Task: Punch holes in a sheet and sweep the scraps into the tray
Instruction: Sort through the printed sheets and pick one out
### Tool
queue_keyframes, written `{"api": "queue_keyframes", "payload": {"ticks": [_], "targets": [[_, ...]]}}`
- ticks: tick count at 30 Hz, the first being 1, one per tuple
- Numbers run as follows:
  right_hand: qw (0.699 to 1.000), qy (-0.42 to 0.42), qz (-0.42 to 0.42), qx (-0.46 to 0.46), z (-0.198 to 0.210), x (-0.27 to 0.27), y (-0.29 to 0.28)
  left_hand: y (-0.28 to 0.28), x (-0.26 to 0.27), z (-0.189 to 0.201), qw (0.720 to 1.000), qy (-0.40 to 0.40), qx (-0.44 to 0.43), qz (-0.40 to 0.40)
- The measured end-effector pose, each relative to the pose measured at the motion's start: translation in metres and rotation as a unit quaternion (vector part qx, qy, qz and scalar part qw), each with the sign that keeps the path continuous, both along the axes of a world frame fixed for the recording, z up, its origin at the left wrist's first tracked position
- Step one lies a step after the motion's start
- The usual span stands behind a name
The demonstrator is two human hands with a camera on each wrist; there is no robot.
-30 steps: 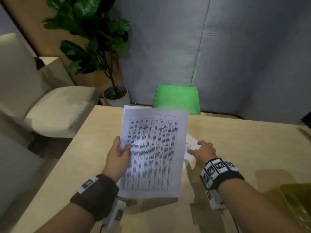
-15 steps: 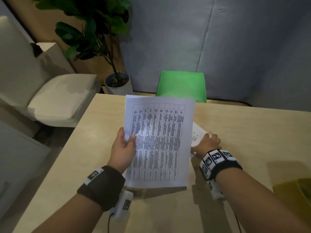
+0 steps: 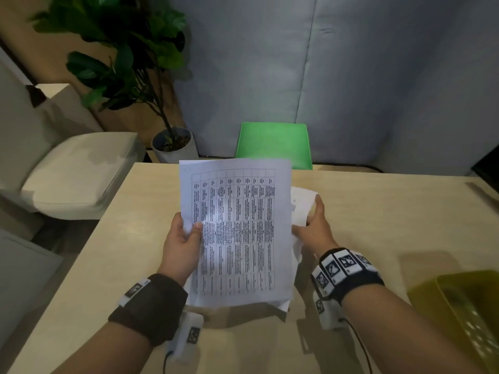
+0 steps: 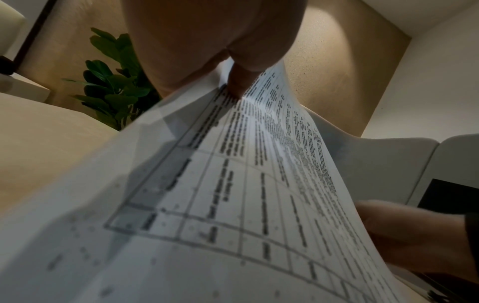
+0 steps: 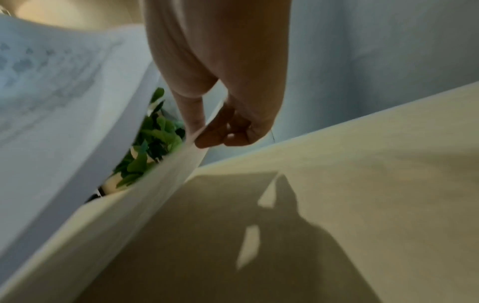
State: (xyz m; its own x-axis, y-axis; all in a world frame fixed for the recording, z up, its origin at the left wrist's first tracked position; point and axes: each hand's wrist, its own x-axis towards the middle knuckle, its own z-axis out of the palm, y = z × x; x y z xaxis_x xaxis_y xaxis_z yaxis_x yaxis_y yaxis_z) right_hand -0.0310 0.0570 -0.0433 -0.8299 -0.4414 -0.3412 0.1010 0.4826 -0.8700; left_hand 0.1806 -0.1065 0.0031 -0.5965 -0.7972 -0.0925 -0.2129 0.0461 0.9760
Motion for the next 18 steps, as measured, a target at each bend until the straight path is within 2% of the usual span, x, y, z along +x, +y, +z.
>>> {"api": "queue_keyframes", "payload": {"ticks": [6, 11, 14, 18], "targets": [[0.986, 0.055, -0.027, -0.157, 0.070, -0.014, 0.029, 0.010, -0.013, 0.016, 1.000, 0.022, -0.018, -0.002], [0.966, 0.061, -0.015, -0.249, 0.127, -0.021, 0.063, 0.022, -0.029, 0.029, 0.998, 0.038, -0.042, 0.005], [0.952, 0.064, 0.017, -0.299, 0.154, -0.021, 0.083, 0.029, -0.039, 0.035, 0.997, 0.043, -0.060, 0.022], [0.935, 0.065, 0.108, -0.331, 0.178, -0.014, 0.105, 0.040, -0.049, 0.042, 0.996, 0.042, -0.064, 0.040]]}}
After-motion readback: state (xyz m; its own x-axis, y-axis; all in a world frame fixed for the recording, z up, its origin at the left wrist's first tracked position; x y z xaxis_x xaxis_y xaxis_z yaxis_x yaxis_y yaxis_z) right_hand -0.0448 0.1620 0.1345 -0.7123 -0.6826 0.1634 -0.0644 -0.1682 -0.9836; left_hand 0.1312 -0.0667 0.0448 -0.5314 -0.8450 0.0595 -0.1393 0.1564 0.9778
